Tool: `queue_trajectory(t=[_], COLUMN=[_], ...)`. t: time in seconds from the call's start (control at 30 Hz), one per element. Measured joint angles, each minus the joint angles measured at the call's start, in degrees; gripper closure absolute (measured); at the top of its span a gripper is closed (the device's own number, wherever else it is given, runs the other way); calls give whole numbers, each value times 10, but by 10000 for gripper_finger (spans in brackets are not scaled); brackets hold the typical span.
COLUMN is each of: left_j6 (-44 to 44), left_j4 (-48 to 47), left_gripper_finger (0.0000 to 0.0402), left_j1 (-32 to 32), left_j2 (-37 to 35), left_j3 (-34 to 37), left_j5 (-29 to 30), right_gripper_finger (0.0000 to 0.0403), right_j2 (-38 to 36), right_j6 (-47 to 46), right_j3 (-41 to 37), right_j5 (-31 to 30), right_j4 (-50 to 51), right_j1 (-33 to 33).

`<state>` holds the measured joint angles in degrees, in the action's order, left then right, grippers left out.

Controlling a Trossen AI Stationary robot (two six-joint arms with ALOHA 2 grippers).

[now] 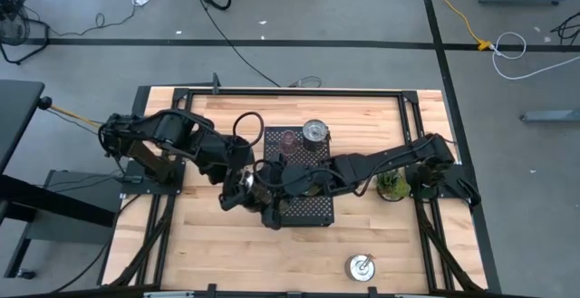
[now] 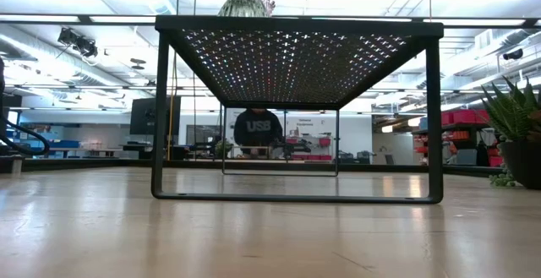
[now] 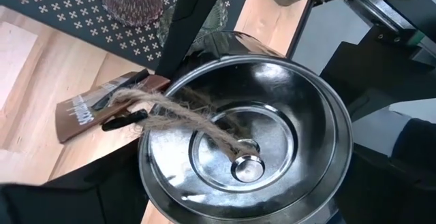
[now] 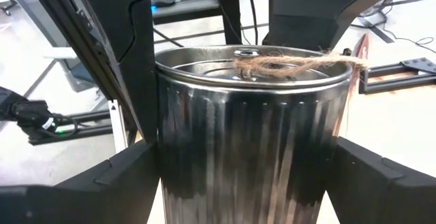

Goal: Pick & Place candle stick holders
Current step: Put the brown scented candle on the shelf

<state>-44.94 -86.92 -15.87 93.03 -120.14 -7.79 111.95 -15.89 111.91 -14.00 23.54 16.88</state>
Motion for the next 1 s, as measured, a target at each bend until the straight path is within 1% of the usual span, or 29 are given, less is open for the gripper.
queue_trajectory(t=[0.23,0.3,0.37,0.43,0.53,0.6,0.77,0.8,0.93,1.0], left_j6=[7,8,8,10,23,27,28,28,21,18], left_j4=[4,9,15,-3,12,12,10,8,3,5], left_gripper_finger=[42,34,19,10,17,23,28,28,28,28], left_j1=[4,4,4,4,3,3,3,3,3,3], left_j2=[0,0,0,-2,-7,-8,-28,-32,-51,-63], left_j3=[0,0,0,0,-1,-1,0,0,0,0], left_j5=[-1,2,7,-3,-7,-5,18,27,67,95], right_gripper_finger=[72,72,72,72,72,72,72,72,72,72], right_j2=[-8,-14,-21,-30,-37,-42,-56,-61,-98,-120], right_j6=[1,2,4,7,9,6,1,-3,-26,-33], right_j3=[0,0,0,-1,-1,-1,-1,-1,-1,-1], right_j5=[0,1,-2,-7,-7,-17,-31,-37,-125,-151], right_j4=[15,25,37,66,76,108,142,147,222,248], right_j1=[0,0,0,0,0,0,1,0,3,5])
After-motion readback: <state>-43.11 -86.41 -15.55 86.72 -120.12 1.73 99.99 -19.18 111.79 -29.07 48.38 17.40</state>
